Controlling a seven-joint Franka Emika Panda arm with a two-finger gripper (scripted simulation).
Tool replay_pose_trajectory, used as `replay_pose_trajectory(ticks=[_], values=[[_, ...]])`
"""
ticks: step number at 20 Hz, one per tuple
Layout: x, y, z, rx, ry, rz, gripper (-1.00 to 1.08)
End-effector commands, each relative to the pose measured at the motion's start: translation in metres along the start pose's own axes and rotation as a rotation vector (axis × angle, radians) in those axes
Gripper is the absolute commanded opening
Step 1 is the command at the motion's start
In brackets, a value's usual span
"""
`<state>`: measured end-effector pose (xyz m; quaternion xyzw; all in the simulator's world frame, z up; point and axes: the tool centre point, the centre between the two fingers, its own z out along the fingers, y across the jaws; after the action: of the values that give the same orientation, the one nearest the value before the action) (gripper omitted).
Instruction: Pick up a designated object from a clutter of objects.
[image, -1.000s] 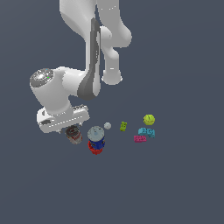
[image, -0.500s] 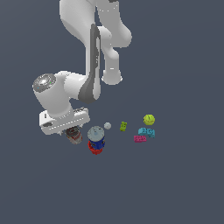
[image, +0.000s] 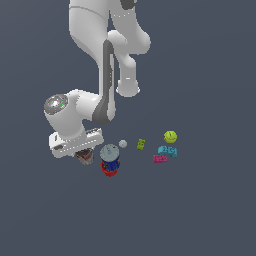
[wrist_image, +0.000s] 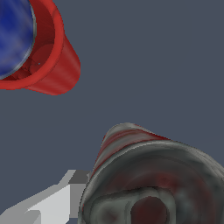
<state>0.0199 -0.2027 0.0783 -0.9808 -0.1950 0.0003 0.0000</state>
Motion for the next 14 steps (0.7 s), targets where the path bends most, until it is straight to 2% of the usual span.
replay_pose_trajectory(ticks=[1, 14], values=[[0.0004, 0.0, 0.001, 0.0, 0.0, 0.0, -1.0], [0.0009, 0.0006, -0.0051, -0.001, 0.001, 0.0, -1.0]])
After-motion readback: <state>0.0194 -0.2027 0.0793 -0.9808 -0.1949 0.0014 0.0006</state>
